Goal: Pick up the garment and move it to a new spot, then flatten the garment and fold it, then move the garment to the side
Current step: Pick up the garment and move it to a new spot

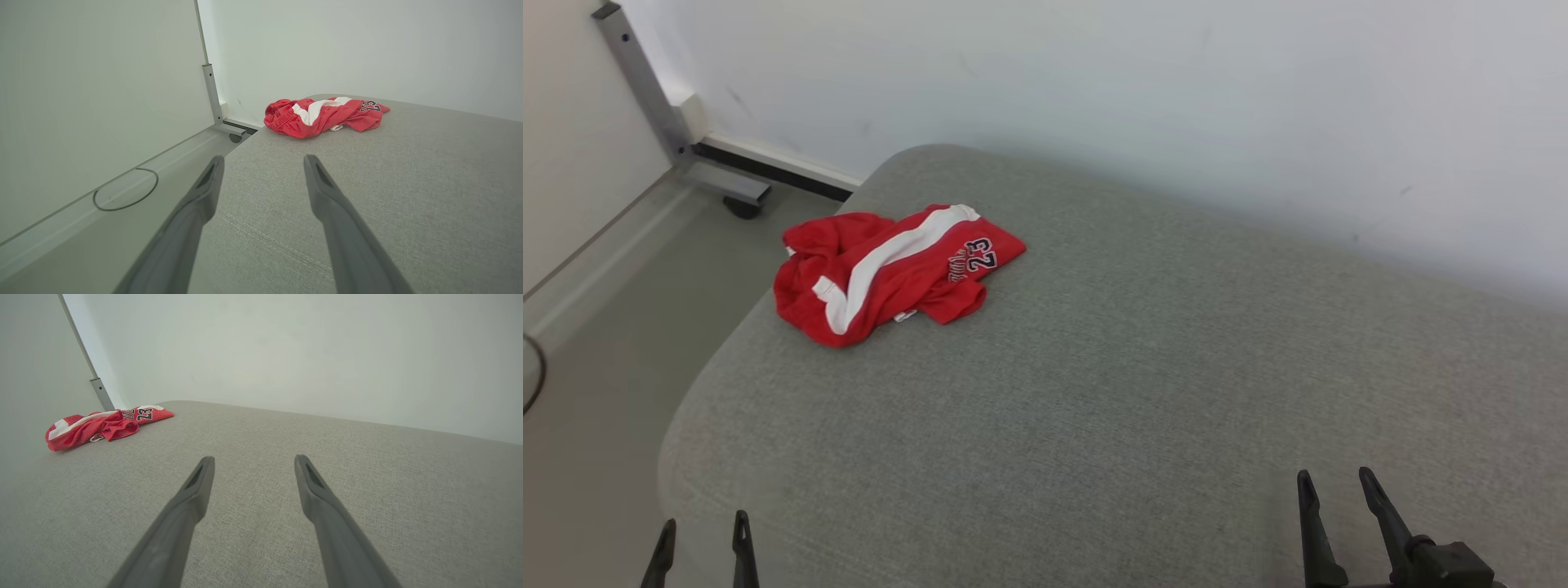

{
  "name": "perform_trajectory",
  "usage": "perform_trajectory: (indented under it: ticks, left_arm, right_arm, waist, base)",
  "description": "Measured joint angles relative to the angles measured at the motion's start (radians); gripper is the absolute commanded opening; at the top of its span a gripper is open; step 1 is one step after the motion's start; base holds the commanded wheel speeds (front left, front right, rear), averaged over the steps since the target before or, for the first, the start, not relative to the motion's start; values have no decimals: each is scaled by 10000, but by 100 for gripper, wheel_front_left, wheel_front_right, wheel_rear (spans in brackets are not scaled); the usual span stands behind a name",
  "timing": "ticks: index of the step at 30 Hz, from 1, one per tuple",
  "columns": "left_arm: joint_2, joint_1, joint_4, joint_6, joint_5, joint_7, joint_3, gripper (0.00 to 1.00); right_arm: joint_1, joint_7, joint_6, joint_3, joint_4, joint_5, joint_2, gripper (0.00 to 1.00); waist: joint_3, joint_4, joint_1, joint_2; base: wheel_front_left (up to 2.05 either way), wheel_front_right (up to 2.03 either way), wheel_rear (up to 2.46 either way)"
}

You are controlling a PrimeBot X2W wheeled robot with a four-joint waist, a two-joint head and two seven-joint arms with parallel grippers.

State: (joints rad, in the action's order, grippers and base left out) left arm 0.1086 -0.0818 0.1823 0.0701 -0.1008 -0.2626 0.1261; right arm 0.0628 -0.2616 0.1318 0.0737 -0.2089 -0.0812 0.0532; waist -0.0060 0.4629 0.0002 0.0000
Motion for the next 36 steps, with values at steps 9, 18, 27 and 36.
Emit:
perform_trajectory:
  ticks: [9, 18, 27, 36]
  left_arm:
    - [-36, -36, -219, -130, -157, 0, 339, 100]
    - [-84, -52, -184, -84, -178, 2, 374, 100]
    - [387, 1718, -67, 171, -907, 0, 882, 100]
    - [1315, 4524, 961, 351, -1404, 0, 1174, 100]
  right_arm:
    - [-252, 2, 0, -247, -127, 13, 146, 100]
    - [-285, 2, 0, -276, -128, 13, 180, 100]
    - [-886, 94, 0, -270, 221, 270, 435, 100]
    - [-1815, 234, 0, -184, 865, 502, 585, 100]
  waist:
    - [274, 409, 0, 0]
    - [269, 351, -3, 0]
    - [489, -334, -3, 0]
    - [1544, -1474, -1, 1]
  base:
    - [0, 0, 0]
    - [0, 0, 0]
    - [0, 0, 0]
    - [0, 0, 0]
